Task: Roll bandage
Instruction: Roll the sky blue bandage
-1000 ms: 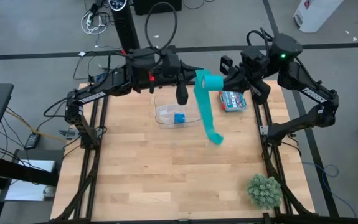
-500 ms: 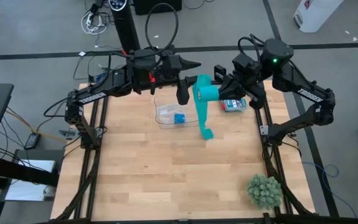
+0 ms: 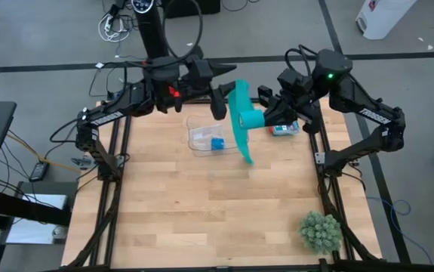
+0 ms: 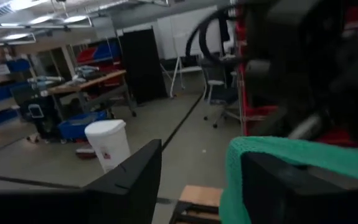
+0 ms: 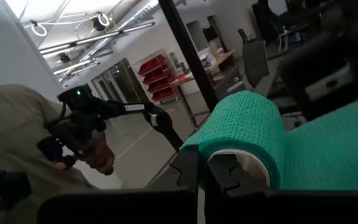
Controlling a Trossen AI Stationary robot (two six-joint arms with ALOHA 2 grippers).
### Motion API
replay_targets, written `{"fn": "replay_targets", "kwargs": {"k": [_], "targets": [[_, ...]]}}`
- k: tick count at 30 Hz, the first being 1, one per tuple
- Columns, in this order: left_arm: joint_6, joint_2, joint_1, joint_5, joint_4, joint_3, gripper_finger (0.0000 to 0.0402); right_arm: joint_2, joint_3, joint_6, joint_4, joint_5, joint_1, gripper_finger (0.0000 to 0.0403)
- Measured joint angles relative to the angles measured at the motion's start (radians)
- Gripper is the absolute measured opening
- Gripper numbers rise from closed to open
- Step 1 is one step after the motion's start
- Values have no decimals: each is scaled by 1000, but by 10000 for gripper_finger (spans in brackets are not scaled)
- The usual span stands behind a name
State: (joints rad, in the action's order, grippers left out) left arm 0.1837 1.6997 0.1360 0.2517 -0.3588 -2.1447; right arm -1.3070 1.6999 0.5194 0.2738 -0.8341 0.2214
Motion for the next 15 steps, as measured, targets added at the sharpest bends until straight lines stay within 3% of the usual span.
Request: {"fn": "replay_targets", "kwargs": {"k": [10,15], "targets": [[3,0,-1,0,85,-4,192,-35,0,-3,13,-25,-30,0],[17,0,-11,-48,160,-4,191,-35,0,1,53,-20,-23,0]]}}
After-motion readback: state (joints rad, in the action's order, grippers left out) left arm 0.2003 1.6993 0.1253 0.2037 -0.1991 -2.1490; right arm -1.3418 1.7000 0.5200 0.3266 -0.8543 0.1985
